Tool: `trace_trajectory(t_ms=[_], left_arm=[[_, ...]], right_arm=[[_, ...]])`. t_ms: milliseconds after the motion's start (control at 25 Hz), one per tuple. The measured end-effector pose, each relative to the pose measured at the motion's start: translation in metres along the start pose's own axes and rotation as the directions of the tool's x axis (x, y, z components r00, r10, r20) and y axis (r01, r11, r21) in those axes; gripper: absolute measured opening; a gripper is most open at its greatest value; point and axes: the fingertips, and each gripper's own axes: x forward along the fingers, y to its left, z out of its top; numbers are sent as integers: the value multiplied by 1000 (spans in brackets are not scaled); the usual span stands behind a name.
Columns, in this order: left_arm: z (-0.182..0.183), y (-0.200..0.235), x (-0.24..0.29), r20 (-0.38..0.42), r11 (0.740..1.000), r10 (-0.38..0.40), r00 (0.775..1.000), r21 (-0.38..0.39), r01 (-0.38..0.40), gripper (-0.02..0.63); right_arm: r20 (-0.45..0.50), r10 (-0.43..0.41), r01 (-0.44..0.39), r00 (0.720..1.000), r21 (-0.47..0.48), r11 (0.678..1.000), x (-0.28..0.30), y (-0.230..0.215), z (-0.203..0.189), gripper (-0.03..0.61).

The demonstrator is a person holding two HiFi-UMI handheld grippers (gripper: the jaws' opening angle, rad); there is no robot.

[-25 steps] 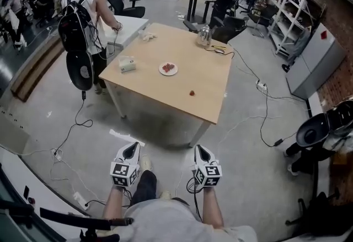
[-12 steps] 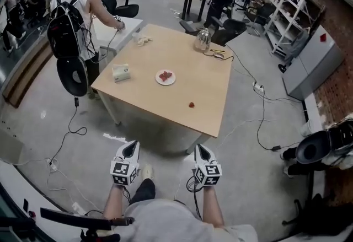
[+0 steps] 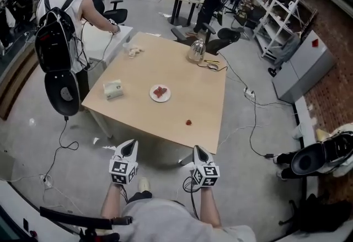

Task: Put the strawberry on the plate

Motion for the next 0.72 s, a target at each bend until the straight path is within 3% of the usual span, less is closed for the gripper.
trace_trajectory(t_ms=[400, 720], left_arm=[[21, 36, 55, 14, 997, -77, 997, 26, 77, 20], [2, 46, 79, -30, 992, -122, 992, 12, 122, 20]], right_arm=[[30, -84, 84, 996, 13, 996, 43, -8, 21, 6], [-8, -129, 130, 992, 22, 991, 56, -15, 6, 6]])
